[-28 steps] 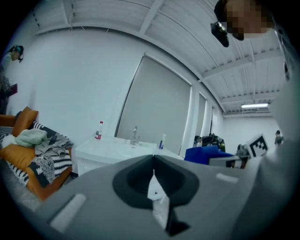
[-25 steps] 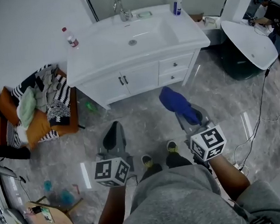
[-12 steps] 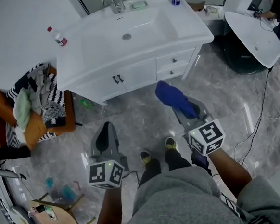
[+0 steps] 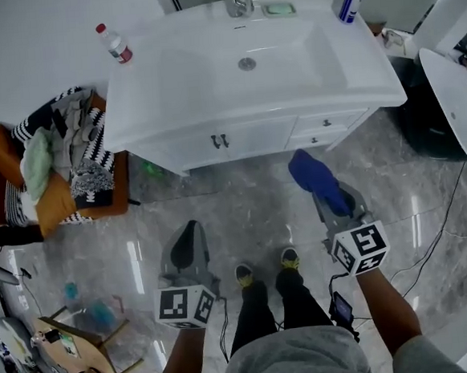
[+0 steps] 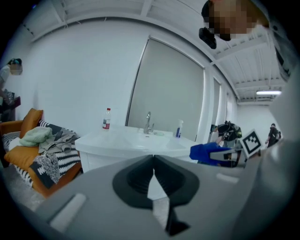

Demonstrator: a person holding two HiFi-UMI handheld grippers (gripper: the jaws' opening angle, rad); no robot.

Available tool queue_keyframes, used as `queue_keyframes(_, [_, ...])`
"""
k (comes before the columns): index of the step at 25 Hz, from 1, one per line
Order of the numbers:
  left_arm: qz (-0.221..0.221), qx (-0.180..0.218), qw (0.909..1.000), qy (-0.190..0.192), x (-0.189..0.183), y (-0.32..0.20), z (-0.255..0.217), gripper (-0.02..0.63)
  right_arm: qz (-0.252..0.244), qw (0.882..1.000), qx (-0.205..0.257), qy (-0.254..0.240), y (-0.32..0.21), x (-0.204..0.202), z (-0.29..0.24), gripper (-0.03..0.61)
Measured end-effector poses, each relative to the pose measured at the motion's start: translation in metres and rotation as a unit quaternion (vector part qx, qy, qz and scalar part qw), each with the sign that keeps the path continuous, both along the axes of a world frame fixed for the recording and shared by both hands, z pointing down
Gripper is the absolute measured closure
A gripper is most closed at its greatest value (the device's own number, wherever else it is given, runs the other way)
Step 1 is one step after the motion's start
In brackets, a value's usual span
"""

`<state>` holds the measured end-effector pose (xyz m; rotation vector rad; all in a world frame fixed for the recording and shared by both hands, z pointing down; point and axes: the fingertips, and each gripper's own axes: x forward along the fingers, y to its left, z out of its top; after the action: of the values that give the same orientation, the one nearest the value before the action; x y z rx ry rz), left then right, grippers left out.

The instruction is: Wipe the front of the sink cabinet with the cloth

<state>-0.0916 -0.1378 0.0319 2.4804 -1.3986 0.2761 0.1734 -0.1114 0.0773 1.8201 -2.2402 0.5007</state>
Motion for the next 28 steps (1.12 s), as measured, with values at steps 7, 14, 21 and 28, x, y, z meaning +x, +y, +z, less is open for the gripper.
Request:
queue_keyframes(7, [-0.035,-0.003,0.9994,-0.002,-0.015,-0.024,0.077,0.603,0.017,0.999,0.000,-0.027,-0.045,0.014,0.067,0.489])
queue_keyframes(14, [-0.056,-0.006,0.9983,0.013,-0.018,-0.034,0.183,0.603,0.045,0.998,0.018,-0.043,-0.076,0.028,0.146,0.489])
queue_keyframes(21, [-0.084,-0.003,0.9963,0.021,-0.016,-0.043,0.275,0.603,0.057,0.996,0.058,-0.022,-0.114,0.045,0.215,0.489])
queue_keyframes(28, [-0.081,-0.001,0.9965,0.020,-0.007,-0.041,0.347,0.603,0.051,0.993,0.098,0.039,-0.143,0.062,0.236,0.489])
